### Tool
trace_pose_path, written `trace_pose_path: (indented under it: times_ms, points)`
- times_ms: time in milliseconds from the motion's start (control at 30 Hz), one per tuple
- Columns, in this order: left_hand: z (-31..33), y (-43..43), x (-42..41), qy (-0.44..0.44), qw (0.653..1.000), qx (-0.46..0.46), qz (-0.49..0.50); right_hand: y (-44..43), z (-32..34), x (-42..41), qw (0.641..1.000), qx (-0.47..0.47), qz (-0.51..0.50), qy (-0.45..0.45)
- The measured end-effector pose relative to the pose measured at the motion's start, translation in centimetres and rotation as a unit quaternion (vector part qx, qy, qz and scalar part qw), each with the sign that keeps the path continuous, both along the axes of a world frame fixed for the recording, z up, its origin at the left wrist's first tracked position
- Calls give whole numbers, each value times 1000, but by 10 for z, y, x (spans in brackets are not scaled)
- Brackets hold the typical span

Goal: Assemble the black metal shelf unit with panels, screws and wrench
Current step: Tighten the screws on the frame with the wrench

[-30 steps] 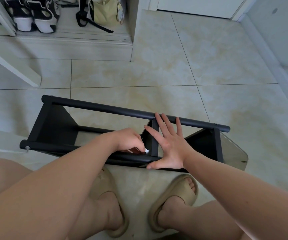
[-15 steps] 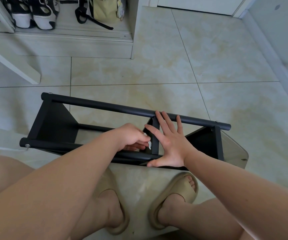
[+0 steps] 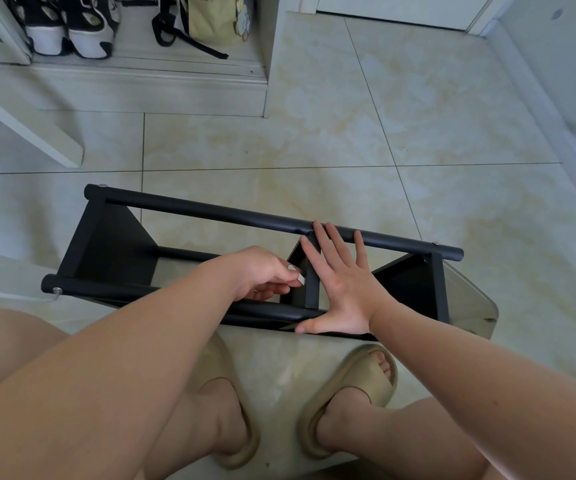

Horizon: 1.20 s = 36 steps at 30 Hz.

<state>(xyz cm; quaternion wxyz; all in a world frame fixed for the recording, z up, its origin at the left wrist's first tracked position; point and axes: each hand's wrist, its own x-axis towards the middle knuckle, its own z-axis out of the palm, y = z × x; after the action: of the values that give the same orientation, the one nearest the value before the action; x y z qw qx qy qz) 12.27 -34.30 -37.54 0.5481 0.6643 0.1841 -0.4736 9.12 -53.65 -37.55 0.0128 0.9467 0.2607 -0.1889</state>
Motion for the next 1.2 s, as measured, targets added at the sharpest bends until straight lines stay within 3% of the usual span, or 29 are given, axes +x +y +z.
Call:
trace_pose_path:
  times_ms: [300,467,800,1200]
  points:
    - [-5,-3,0,-32,998,1,45,0,3,0,1000,-2,0,8]
    - [-3,-5,0,-42,999,10,4,1,2,0,1000,0,1,7]
    - [-4,-4,3,21,1000,6,12,0,2,1,1000,-9,2,0]
    - [-2,-2,2,18,999,2,-41,0,1,1,1000,-5,2,-4]
